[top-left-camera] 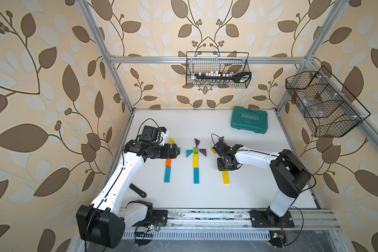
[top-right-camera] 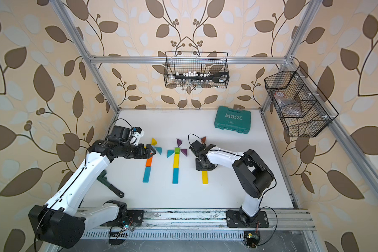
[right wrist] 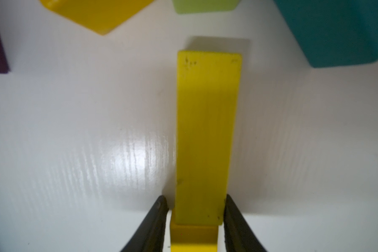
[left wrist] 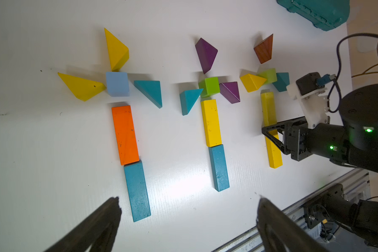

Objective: Assemble a small pinwheel with building blocks
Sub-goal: Assemble the building block at the center of the board.

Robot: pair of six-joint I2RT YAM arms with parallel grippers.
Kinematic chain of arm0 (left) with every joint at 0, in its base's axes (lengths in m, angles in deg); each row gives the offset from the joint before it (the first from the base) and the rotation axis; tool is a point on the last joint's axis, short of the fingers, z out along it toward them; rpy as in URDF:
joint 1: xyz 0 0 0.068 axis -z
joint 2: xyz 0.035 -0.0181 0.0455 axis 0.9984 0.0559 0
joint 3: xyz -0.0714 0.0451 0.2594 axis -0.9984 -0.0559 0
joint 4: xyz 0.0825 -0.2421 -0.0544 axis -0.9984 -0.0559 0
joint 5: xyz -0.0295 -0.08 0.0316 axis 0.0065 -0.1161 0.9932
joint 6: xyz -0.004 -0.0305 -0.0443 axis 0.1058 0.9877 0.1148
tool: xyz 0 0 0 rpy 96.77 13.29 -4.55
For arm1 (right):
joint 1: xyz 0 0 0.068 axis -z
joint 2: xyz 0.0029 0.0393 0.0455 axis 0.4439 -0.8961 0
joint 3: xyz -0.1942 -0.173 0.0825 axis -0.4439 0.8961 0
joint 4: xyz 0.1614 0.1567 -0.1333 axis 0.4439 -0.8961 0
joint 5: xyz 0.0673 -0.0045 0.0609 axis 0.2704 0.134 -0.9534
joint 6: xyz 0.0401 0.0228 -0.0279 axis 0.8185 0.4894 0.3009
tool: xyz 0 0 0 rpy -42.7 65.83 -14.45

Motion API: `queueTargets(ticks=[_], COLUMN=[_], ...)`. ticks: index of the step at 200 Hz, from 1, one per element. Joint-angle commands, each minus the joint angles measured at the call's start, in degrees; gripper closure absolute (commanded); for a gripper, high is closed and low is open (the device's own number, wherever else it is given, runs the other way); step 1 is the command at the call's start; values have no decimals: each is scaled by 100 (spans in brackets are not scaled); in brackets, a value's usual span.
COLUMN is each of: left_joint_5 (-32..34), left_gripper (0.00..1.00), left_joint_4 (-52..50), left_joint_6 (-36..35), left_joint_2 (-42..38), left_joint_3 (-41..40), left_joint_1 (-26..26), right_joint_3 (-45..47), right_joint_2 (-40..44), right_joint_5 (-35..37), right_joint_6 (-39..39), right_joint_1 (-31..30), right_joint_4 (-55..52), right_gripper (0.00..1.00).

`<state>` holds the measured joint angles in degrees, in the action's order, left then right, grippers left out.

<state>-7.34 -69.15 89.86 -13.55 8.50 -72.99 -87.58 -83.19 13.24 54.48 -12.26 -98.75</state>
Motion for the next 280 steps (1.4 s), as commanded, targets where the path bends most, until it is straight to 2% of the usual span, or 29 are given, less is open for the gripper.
queueTargets(ticks=[1, 65, 99, 156, 173, 228, 280], left_joint_5=[-37, -46, -66, -69, -74, -91, -81], left_gripper=[1, 1, 1, 1, 1, 1, 1], left_joint_4=[21, 21, 28, 21, 21, 21, 21], left_joint_6=[-100, -100, -100, -98, -101, -100, -100], left_joint_2=[-45, -45, -37, -37, -28, -32, -46], left_joint_3=[-41, -41, -41, -41, -41, -43, -41], left_joint_1=[-61, -62, -62, -61, -57, -62, -62], right_joint_3=[-43, -3, -34, 396, 567, 1059, 1081], right_joint_2=[-169, -114, -28, 476, 615, 1095, 1063], right_joint_5=[118, 178, 146, -20, -68, -162, -321], right_joint_6=[6, 89, 112, 459, 617, 1054, 1261], right_joint_1=[6, 10, -6, -173, -428, -735, -902], right_joint_4=[-48, -48, -173, -164, -150, -57, 65], right_gripper=[60, 63, 54, 47, 44, 43, 42])
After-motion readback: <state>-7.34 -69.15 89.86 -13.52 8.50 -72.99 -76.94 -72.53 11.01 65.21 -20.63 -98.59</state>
